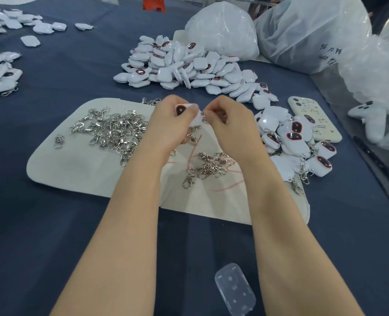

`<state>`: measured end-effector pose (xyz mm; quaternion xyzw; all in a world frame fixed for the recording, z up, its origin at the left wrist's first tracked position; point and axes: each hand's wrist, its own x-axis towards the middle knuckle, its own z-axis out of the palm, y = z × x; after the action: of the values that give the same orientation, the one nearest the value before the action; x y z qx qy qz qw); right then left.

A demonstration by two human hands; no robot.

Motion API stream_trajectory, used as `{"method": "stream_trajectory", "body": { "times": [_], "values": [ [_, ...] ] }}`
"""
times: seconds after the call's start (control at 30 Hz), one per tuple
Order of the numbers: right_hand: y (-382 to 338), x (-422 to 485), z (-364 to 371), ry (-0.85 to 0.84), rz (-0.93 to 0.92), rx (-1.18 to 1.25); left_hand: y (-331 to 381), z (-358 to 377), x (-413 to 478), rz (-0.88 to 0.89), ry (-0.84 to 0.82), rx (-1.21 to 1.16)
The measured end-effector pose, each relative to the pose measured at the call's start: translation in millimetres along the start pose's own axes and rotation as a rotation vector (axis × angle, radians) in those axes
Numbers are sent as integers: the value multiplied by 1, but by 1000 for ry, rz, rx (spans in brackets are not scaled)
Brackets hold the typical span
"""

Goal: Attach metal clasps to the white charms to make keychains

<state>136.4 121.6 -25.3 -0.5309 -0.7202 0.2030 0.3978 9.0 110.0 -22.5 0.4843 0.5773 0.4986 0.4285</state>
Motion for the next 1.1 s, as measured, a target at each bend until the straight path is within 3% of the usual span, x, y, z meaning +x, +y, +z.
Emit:
{"method": "stream_trajectory", "body": {
  "times": [0.07,0.13,0.23,0.37,0.47,0.57,0.63,0.73,0.8,0.87,1.0,1.1],
  "values": [
    [-1,3,-4,-52,-1,-63,4,-4,-1,219,21,337],
    [-2,4,-6,-61,6,-56,6,-5,-2,294,34,391],
    [-5,3,-4,-8,66,201,8,0,0,161,50,32],
    [-6,0,4,48,137,501,8,7,-1,-214,-61,-589],
    [-4,-2,9,91,116,553,3,4,1,-396,-182,-881],
    [0,-1,8,132,79,445,0,4,2,-481,-226,-999],
    [3,-1,5,88,30,243,1,5,2,-437,-144,-846],
    [5,0,-4,-77,-22,-56,1,2,1,-66,28,-32],
    [4,2,-11,-163,7,-112,4,0,0,169,46,294],
    [3,3,-16,-184,65,-62,7,2,-1,225,46,299],
    [1,1,-26,-42,179,95,6,24,-3,111,136,22],
    [7,-3,-33,53,280,152,7,60,-2,-20,8,-102]
  ]
}}
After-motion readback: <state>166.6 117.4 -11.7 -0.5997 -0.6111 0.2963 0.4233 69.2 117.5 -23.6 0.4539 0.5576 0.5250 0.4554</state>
